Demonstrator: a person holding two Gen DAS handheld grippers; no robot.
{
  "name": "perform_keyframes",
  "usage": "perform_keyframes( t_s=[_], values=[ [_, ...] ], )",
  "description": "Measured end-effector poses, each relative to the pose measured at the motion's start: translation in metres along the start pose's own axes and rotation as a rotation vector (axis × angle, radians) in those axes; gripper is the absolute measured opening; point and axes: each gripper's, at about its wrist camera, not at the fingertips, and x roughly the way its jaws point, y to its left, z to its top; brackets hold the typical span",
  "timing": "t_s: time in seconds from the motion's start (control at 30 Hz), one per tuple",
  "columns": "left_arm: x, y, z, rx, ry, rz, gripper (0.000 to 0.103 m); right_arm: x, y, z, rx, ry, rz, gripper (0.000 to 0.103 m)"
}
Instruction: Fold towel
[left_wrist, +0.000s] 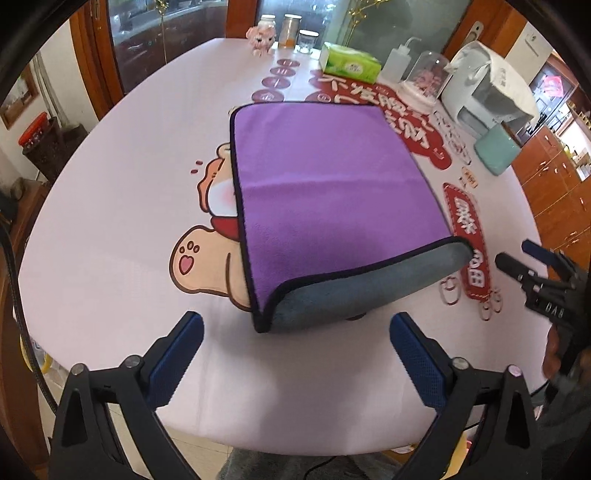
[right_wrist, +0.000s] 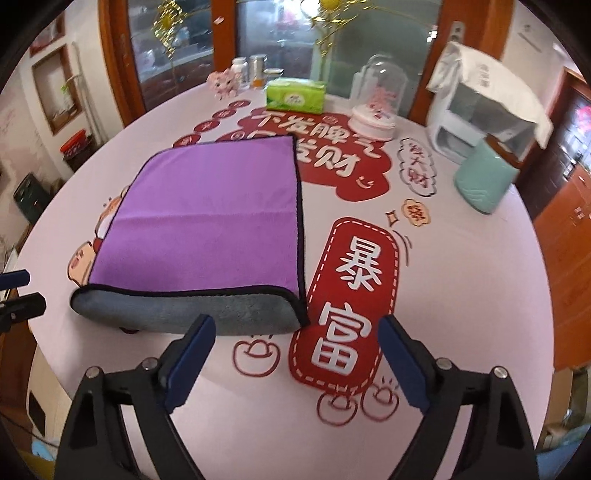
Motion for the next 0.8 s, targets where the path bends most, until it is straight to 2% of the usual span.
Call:
perform_keyframes(
  t_s=[0.07, 0.23, 0.33, 0.47, 0.67, 0.8],
  values=[
    [0.009, 0.005, 0.0, 0.015, 0.011, -0.002, 0.098, 0.013, -0.004, 0.003, -0.027, 0.022, 0.032, 0.085],
    [0.031, 0.016, 0.002, 0.025, 0.062, -0.056, 0.085, 0.045, -0.013, 0.009, -0.105, 0.079, 0.118, 0.072],
    [0.039, 0.02, 0.004, 0.036, 0.081, -0.083, 0.084, 0.058, -0.016, 0.011, -0.139, 0.107, 0.171, 0.066],
    [0.048, 0.019, 0.005, 0.059, 0.104, -0.125, 0.078, 0.068, -0.016, 0.01, -0.189, 0.129, 0.202, 0.063],
    [0.06, 0.015, 0.004, 0.069, 0.157, -0.186, 0.063, 0.078, -0.017, 0.014, -0.218, 0.154, 0.244, 0.052],
    [0.061, 0.015, 0.004, 0.063, 0.167, -0.222, 0.062, 0.078, -0.017, 0.017, -0.226, 0.155, 0.271, 0.05]
  ],
)
